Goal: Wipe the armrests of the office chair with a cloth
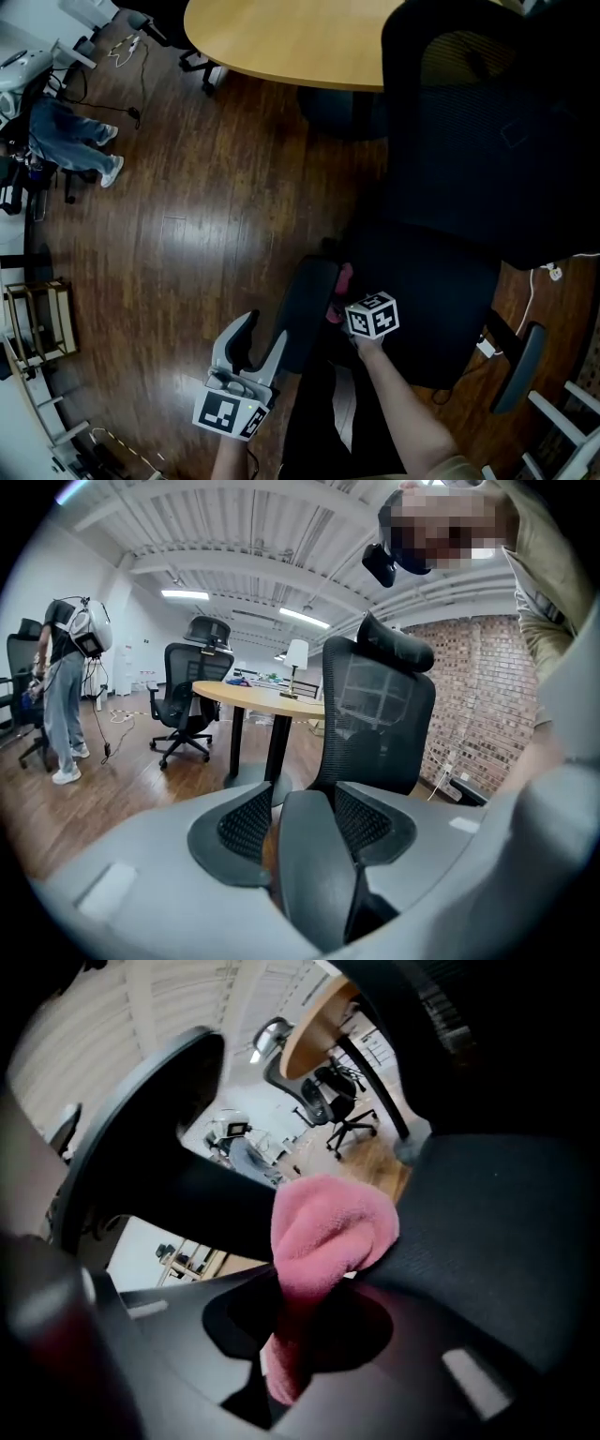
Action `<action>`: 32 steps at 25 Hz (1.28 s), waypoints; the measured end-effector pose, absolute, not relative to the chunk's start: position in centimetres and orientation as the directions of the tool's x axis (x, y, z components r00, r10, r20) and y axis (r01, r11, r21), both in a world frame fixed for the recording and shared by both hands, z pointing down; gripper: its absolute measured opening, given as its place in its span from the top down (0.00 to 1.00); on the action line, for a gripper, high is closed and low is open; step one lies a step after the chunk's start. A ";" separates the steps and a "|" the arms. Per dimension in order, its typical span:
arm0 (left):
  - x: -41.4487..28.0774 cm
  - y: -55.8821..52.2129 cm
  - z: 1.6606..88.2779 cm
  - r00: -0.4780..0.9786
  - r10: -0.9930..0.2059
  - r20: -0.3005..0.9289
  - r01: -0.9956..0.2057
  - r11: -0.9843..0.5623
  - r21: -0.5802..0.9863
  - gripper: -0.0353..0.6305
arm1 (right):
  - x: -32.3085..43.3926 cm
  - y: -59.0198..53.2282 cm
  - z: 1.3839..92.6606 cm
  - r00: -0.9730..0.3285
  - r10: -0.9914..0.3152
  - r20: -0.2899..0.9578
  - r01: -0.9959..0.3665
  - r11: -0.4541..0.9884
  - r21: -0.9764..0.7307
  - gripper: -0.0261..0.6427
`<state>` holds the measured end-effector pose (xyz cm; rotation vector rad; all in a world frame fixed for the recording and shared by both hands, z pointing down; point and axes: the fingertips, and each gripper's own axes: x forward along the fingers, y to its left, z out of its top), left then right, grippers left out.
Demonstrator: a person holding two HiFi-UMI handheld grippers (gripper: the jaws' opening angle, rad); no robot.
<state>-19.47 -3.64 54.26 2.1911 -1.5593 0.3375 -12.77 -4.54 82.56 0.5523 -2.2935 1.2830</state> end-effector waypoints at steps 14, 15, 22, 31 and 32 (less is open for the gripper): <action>-19.9 -2.2 48.9 0.328 -0.844 0.426 -0.945 -0.282 0.168 0.65 | -8.2 -6.2 68.9 -0.859 -0.173 0.482 -0.466 0.653 -0.597 0.86; -19.7 -2.4 48.3 0.329 -0.850 0.412 -0.944 -0.280 0.176 0.65 | -7.6 -5.9 65.6 -0.881 -0.186 0.435 -0.431 0.693 -0.578 0.86; -17.1 -3.7 40.5 0.356 -0.902 0.244 -0.926 -0.306 0.222 0.66 | -1.8 -5.8 47.0 -0.925 -0.325 0.199 -0.380 0.830 -0.409 0.86; -13.7 -4.9 31.0 0.364 -0.929 0.060 -0.923 -0.351 0.159 0.68 | 4.5 -8.2 32.5 -0.857 -0.515 -0.027 -0.494 0.834 -0.248 0.86; -13.4 -4.9 30.0 0.369 -0.928 0.043 -0.921 -0.359 0.150 0.68 | 5.2 -8.2 30.8 -0.845 -0.534 -0.040 -0.516 0.831 -0.207 0.86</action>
